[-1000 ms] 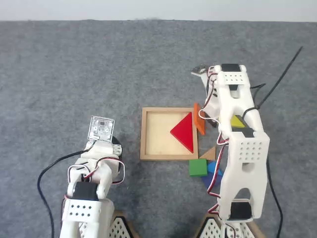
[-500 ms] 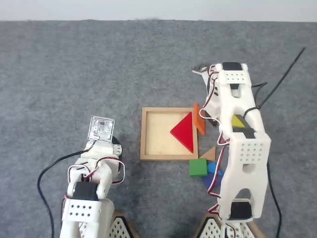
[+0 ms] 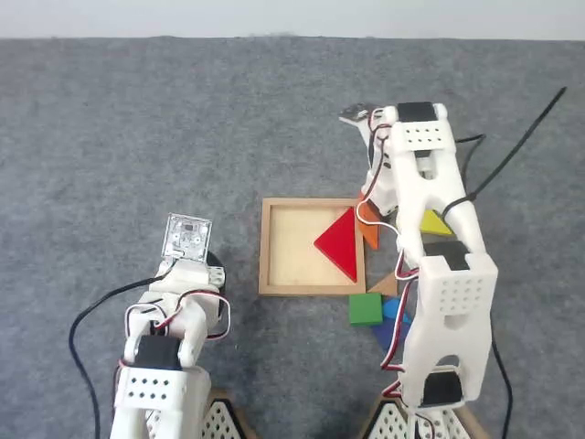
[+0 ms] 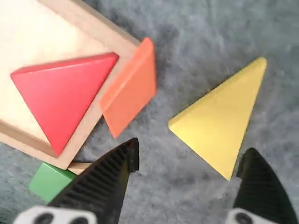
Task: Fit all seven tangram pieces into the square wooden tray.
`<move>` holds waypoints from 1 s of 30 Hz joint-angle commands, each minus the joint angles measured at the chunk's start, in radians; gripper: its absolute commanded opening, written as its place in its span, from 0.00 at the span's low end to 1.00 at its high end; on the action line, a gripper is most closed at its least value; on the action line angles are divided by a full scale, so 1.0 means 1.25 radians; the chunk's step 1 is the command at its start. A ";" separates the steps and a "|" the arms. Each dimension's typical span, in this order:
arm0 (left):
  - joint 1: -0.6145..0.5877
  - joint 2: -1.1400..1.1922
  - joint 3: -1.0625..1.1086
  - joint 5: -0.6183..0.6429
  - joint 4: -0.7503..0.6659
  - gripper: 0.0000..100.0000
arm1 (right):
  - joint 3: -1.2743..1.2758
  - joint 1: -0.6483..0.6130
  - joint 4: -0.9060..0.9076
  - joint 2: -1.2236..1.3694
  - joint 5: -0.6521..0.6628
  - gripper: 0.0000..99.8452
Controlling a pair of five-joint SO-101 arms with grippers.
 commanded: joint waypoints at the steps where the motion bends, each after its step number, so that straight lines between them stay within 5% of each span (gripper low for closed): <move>1: -0.004 -0.010 -0.007 0.006 0.001 0.02 | -0.012 0.020 -0.026 0.001 -0.006 0.36; 8: -0.004 -0.010 -0.007 0.006 0.001 0.02 | 0.054 0.040 -0.066 -0.096 -0.048 0.36; 16: -0.004 -0.010 -0.007 0.006 0.001 0.02 | 0.508 0.021 -0.350 -0.395 0.000 0.36; 30: -0.004 -0.010 -0.007 0.006 0.001 0.02 | 0.274 0.052 -0.298 -0.090 0.011 0.37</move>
